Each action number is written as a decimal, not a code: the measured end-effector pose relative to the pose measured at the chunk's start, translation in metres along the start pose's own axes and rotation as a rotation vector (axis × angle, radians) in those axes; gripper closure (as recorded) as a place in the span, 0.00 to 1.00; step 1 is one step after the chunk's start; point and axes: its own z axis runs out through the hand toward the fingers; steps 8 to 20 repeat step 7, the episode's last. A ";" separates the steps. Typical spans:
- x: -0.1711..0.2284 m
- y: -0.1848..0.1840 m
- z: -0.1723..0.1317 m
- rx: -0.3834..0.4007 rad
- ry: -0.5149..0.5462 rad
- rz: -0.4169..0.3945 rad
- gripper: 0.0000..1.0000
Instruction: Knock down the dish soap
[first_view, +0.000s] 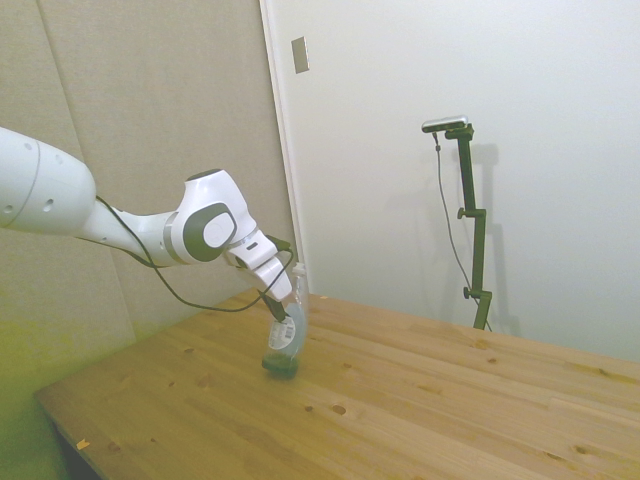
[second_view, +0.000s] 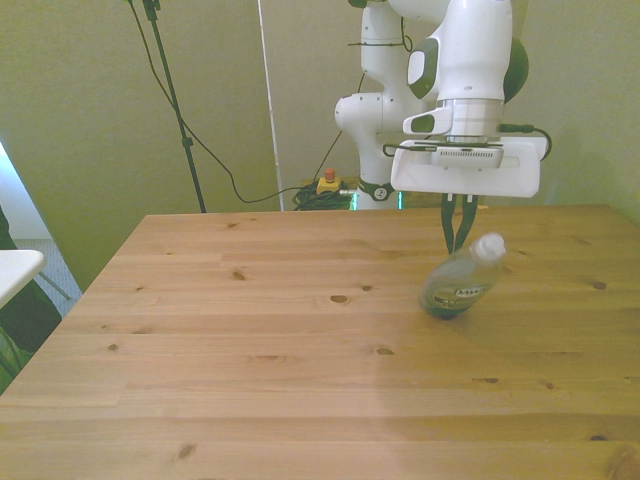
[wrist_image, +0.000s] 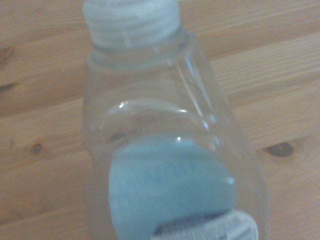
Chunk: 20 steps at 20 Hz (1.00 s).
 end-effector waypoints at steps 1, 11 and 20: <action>0.001 -0.006 0.003 0.001 -0.002 0.001 1.00; 0.009 -0.027 0.019 0.005 -0.003 0.015 1.00; 0.009 -0.027 0.019 0.005 -0.003 0.015 1.00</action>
